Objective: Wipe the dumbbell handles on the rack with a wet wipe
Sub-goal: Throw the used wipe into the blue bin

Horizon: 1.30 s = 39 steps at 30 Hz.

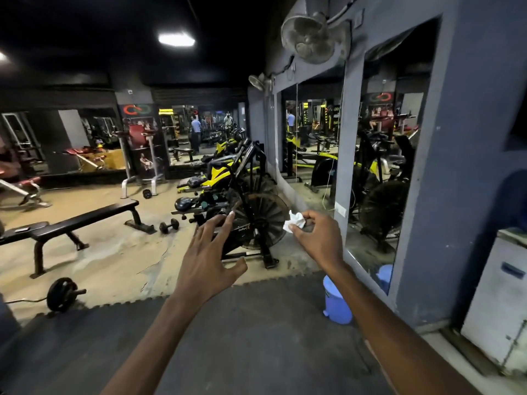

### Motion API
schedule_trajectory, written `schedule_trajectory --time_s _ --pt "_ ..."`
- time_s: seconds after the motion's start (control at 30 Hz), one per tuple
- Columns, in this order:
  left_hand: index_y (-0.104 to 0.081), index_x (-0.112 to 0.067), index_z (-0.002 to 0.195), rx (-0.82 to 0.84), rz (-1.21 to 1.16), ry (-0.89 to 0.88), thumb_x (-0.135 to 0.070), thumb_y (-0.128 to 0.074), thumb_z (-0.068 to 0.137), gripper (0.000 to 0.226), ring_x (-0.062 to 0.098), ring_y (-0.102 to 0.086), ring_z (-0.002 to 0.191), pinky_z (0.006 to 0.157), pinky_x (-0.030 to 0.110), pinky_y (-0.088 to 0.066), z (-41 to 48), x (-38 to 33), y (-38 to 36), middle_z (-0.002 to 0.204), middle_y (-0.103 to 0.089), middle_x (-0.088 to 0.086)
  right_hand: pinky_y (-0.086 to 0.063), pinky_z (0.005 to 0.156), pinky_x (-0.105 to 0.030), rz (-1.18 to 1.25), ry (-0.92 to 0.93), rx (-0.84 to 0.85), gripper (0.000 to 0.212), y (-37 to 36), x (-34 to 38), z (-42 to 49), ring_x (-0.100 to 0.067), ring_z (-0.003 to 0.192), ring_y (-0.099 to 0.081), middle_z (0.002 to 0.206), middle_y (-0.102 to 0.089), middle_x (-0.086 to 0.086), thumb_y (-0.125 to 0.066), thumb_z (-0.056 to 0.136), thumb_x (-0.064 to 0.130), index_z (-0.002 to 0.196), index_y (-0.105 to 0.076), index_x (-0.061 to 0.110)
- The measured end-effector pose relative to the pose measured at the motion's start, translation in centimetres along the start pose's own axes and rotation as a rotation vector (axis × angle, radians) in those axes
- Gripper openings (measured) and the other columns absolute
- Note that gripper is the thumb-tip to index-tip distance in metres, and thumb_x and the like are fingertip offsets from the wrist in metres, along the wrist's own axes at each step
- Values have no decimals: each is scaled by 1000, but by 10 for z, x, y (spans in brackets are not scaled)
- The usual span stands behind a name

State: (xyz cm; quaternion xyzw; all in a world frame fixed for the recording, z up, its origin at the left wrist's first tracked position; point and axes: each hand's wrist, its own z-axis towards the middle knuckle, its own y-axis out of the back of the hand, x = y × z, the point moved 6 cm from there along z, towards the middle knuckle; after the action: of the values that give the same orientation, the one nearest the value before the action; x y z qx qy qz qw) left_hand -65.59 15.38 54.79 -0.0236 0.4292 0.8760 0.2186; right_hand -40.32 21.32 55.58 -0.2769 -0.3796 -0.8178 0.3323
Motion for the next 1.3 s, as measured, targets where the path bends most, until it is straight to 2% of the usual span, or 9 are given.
schedule_trajectory --time_s 0.23,0.47,0.6,0.73,0.83,0.9,1.03,1.2,1.3 --pt "-27 -24 162 5 -36 -61 -59 -57 77 96 22 -35 142 111 40 -43 127 75 -96 155 -39 2 -56 70 -31 -38 -46 -64 30 -95 -66 119 -9 76 -67 82 -70 12 -83 74 36 100 -74 24" --pt "-29 -21 161 56 -94 -186 -59 -58 77 97 24 -37 141 115 40 -40 269 151 -191 154 -38 3 -58 71 -37 -76 -104 -156 40 -185 -132 240 -11 79 -69 88 -74 7 -80 71 47 101 -73 22" --pt "-26 -24 162 104 -143 -236 -62 -55 75 99 24 -36 143 114 41 -42 345 176 -246 155 -36 1 -57 69 -36 -114 -151 -200 35 -210 -170 294 -12 79 -69 87 -74 8 -79 71 47 96 -72 23" --pt "-33 -19 160 124 -217 -307 -55 -61 76 95 24 -39 140 116 37 -39 400 180 -301 153 -40 3 -51 68 -28 -187 -258 -242 31 -218 -208 332 -15 80 -68 87 -74 7 -82 72 38 96 -72 22" --pt "-34 -16 159 143 -266 -346 -48 -71 78 95 25 -39 139 113 40 -42 433 179 -348 152 -41 5 -44 67 -24 -221 -273 -279 27 -218 -240 357 -16 80 -68 88 -74 4 -83 74 31 97 -73 20" --pt "-30 -19 160 177 -299 -352 -46 -76 79 97 25 -37 140 112 41 -44 450 178 -383 154 -38 4 -48 68 -27 -233 -308 -287 28 -220 -271 370 -15 81 -67 90 -74 3 -82 75 33 98 -72 20" --pt "-30 -22 161 233 -361 -383 -55 -63 77 96 25 -38 140 114 41 -41 492 164 -464 154 -39 4 -58 75 -42 -203 -389 -325 37 -222 -352 400 -12 83 -68 92 -73 8 -80 73 45 100 -71 22" --pt "-28 -23 161 348 -389 -409 -62 -54 76 97 26 -37 141 111 43 -44 537 142 -573 156 -37 4 -58 76 -43 -174 -503 -387 30 -216 -442 429 -15 84 -69 91 -74 5 -85 73 38 95 -71 23" --pt "-30 -21 160 421 -410 -441 -62 -54 77 96 26 -37 143 112 45 -43 554 125 -630 155 -38 5 -58 75 -41 -211 -570 -410 33 -215 -488 438 -17 86 -70 92 -75 5 -84 73 42 97 -72 22"
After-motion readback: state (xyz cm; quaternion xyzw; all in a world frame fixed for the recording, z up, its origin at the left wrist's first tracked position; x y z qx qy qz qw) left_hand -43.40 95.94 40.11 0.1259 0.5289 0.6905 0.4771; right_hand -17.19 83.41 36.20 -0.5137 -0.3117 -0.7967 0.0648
